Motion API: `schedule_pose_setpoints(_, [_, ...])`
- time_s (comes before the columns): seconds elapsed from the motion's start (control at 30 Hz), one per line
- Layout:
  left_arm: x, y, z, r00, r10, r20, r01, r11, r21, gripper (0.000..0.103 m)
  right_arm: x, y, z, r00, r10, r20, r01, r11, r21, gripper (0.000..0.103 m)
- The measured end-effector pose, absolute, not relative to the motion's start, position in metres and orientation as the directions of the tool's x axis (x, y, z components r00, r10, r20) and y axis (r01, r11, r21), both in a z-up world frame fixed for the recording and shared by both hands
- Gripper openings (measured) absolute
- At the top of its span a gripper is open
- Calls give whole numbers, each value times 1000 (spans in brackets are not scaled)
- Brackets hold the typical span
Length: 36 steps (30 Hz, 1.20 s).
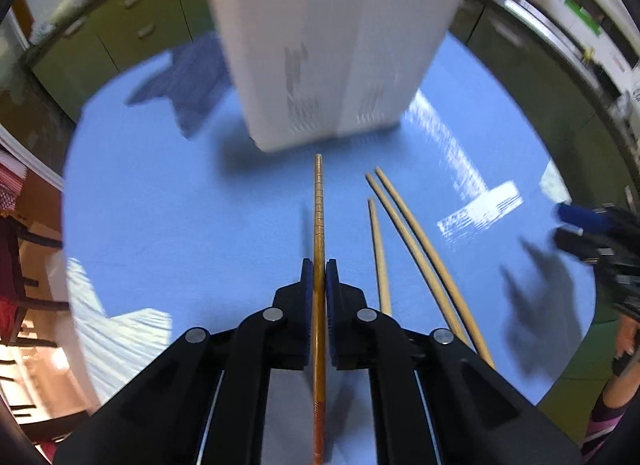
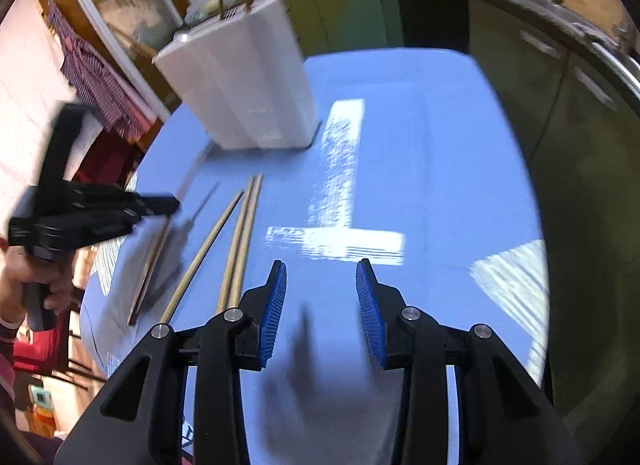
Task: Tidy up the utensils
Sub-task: 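Grasp a wooden chopstick from the table with the left gripper while the right grasps another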
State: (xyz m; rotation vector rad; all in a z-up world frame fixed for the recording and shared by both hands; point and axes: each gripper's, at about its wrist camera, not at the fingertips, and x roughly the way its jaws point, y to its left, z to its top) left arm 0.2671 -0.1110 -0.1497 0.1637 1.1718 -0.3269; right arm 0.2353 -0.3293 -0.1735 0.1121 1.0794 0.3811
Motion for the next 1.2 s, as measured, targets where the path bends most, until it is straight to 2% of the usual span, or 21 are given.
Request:
schedule_pose_setpoints(0.27, [215,-58,-82,565,-249,-787,342,938,-51,6,275,-268,-199,312,303,-901,-322,925,200,35])
schedule_pose_setpoints(0.33, [202,-52,-73,597,-258,-760,337,940,-54,6,283,-255,-201,305,288,-908,-332,926,182,26])
schedule_pose_setpoints(0.47, [185,-33,-60,643,-273,-716,331,942,-62,6,296,-234,-204,291,264,-920,-345,926,156,18])
schedule_pose_setpoints(0.57, [180,-27,-60,652,-278,-705,328,942,-68,6,303,-222,-206,282,242,-928,-350,927,135,13])
schedule_pose_setpoints(1.0, [180,-18,-69,642,-290,-710,334,939,-82,6,318,-190,-217,235,140,-962,-368,929,45,10])
schedule_pose_setpoints(1.2, [179,-21,-69,640,-295,-710,341,937,-82,6,313,-198,-205,267,174,-948,-354,933,72,7])
